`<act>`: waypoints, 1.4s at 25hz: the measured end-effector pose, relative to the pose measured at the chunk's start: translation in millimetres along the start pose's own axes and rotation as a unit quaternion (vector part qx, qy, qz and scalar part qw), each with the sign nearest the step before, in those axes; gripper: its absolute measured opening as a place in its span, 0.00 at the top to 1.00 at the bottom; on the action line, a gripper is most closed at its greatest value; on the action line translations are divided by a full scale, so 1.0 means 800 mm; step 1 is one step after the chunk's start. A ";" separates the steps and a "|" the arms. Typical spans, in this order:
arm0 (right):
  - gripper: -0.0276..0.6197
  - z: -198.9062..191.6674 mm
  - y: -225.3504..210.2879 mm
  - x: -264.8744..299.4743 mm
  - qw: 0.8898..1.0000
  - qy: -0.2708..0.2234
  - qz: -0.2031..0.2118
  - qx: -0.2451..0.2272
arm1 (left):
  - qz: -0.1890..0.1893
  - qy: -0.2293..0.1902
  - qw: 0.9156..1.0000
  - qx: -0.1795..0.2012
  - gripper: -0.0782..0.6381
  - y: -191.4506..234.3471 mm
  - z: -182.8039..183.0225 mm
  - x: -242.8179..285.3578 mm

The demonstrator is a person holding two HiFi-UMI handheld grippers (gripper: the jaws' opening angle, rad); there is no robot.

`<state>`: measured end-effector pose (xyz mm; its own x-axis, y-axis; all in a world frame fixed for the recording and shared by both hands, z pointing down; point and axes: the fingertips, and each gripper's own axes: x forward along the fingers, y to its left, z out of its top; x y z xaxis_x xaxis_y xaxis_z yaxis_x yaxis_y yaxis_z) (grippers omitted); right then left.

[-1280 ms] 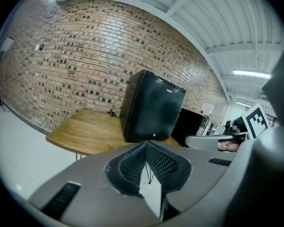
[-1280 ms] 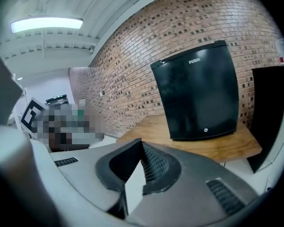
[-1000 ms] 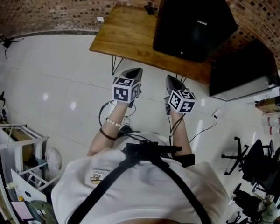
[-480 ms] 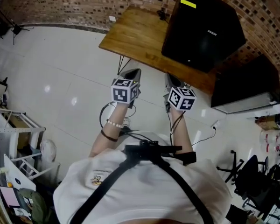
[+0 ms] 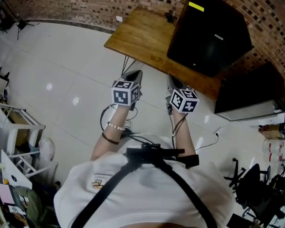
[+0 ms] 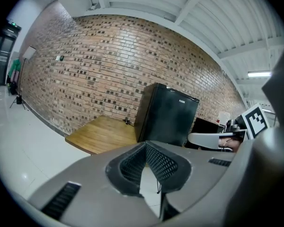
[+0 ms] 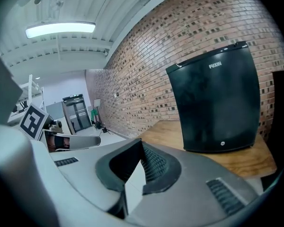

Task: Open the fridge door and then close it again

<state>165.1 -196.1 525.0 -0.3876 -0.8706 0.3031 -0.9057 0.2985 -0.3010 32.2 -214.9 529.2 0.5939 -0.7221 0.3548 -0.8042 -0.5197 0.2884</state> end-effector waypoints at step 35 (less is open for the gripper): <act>0.95 0.008 0.011 -0.002 1.000 -0.007 0.010 -0.004 | -0.005 -0.005 1.000 0.009 0.89 -0.007 0.008 -0.007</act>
<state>159.0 -194.5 515.8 -0.4029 -0.8701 0.2838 -0.8994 0.3191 -0.2987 32.9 -210.7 519.8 0.6020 -0.7208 0.3435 -0.7983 -0.5356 0.2754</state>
